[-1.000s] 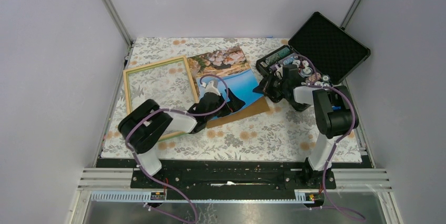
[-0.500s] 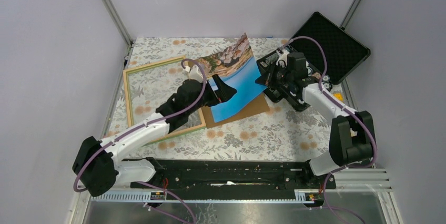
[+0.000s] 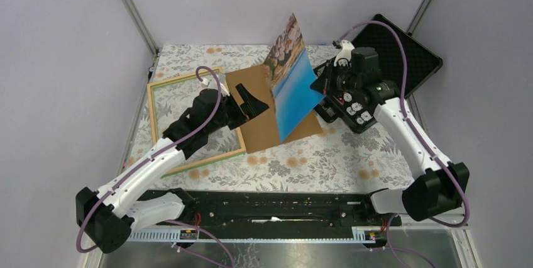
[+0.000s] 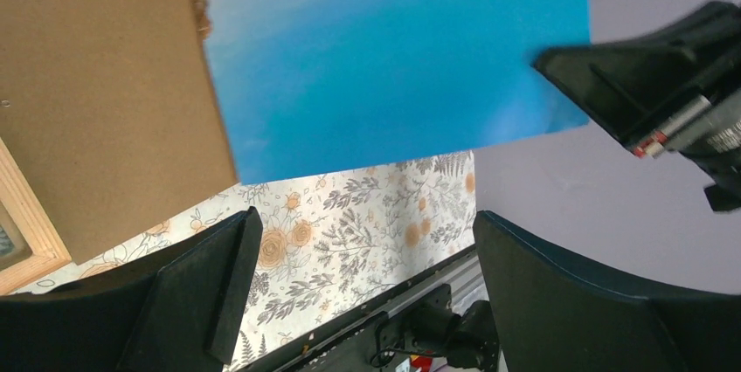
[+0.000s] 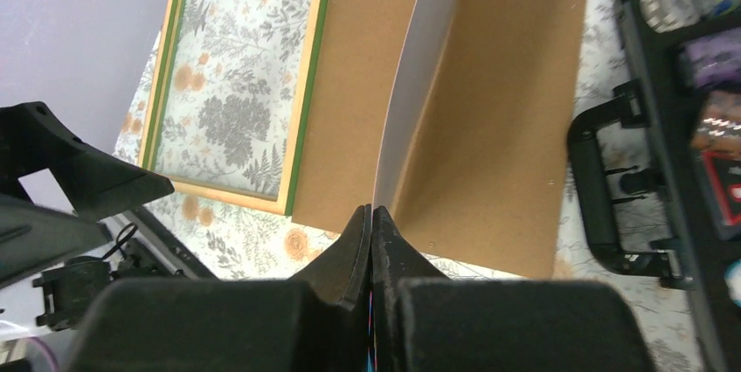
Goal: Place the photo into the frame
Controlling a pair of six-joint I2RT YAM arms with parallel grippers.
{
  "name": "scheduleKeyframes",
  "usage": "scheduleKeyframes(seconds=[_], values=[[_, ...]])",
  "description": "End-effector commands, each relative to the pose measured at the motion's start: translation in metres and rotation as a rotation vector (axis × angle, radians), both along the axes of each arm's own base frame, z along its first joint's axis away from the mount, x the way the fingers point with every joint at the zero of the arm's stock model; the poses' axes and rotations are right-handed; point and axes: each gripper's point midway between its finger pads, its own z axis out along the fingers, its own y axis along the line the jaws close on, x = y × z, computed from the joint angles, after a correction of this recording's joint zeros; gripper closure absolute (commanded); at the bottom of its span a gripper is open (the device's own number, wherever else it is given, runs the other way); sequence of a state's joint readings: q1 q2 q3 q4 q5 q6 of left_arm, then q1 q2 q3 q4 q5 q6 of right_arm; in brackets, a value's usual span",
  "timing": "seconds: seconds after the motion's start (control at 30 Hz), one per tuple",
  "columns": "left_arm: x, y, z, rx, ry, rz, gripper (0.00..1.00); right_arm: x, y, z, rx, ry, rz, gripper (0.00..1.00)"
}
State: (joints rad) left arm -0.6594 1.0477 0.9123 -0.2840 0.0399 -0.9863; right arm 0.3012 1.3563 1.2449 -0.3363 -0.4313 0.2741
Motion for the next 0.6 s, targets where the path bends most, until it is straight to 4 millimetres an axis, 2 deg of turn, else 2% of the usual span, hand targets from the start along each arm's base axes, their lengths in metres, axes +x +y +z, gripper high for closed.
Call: scheduleKeyframes(seconds=[0.0, 0.13, 0.27, 0.4, 0.57], values=[[-0.002, 0.001, 0.011, -0.059, 0.023, -0.034, 0.01, -0.009, -0.016, 0.049, -0.080, -0.131, -0.014, 1.00], [-0.006, 0.000, 0.008, -0.063, 0.053, -0.078, 0.01, -0.015, -0.023, 0.076, -0.114, -0.184, -0.021, 1.00], [-0.012, 0.009, 0.004, -0.042, 0.075, -0.066, 0.01, -0.030, -0.012, 0.089, -0.127, -0.204, 0.047, 1.00], [-0.016, 0.033, 0.003, -0.004, 0.093, 0.019, 0.01, -0.048, 0.013, 0.076, -0.138, -0.183, 0.133, 1.00], [-0.023, 0.070, -0.002, 0.114, 0.107, 0.125, 0.01, -0.060, 0.044, 0.035, -0.207, -0.098, 0.152, 1.00]])
